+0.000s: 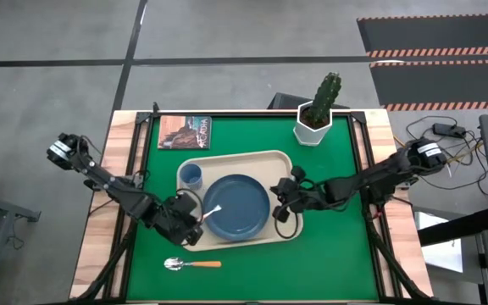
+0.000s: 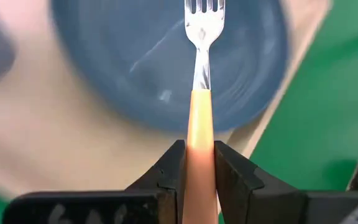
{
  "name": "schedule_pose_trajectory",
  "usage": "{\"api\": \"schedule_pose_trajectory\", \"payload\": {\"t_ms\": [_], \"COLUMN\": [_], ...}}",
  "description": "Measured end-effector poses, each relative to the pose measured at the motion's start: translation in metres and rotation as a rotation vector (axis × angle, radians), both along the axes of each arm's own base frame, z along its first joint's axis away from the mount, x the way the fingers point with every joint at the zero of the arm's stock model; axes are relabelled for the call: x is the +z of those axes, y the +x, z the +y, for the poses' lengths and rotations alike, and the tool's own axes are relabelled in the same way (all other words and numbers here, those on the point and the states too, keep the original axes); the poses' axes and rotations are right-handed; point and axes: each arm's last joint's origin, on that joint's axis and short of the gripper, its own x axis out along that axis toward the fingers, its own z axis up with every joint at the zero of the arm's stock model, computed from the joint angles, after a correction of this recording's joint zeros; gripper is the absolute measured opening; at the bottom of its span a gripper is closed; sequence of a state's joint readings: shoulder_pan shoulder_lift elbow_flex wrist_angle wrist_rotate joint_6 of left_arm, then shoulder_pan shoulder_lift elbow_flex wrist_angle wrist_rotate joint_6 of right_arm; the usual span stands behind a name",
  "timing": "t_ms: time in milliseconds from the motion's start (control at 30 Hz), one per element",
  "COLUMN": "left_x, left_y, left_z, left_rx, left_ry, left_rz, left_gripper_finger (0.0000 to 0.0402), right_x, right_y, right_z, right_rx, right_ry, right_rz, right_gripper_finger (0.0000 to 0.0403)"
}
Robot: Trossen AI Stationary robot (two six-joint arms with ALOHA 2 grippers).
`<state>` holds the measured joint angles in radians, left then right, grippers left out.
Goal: Pick and place plate/cup/fork/spoon on tray
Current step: Put the orange fork on the white serving tray on the left of the blue plate
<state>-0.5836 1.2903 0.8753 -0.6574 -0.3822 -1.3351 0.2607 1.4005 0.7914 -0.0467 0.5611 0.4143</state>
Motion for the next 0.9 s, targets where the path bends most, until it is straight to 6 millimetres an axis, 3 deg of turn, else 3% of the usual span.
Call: {"api": "schedule_pose_trajectory", "payload": {"t_ms": [133, 333, 567, 900], "left_x": [-0.015, -0.028, -0.022, -0.026], "left_y": [-0.013, -0.014, -0.015, -0.029], "left_z": [-0.002, -0.001, -0.002, 0.005], "left_rx": [0.08, 0.178, 0.169, 0.277], "left_ry": [-0.028, -0.006, -0.04, -0.035], "left_rz": [0.136, 0.207, 0.213, 0.369], "left_gripper_finger": [0.0045, 0.0045, 0.0045, 0.0045], "right_x": [-0.002, 0.005, 0.006, 0.004], "right_y": [0.001, 0.004, 0.004, 0.002], "right_z": [0.001, 0.002, 0.002, 0.001], "right_rx": [0.03, 0.055, 0.058, 0.059], "right_ry": [-0.015, -0.033, -0.036, -0.037], "right_rz": [0.022, 0.009, 0.01, 0.029], "right_gripper_finger": [0.0009, 0.0009, 0.0009, 0.0009]}}
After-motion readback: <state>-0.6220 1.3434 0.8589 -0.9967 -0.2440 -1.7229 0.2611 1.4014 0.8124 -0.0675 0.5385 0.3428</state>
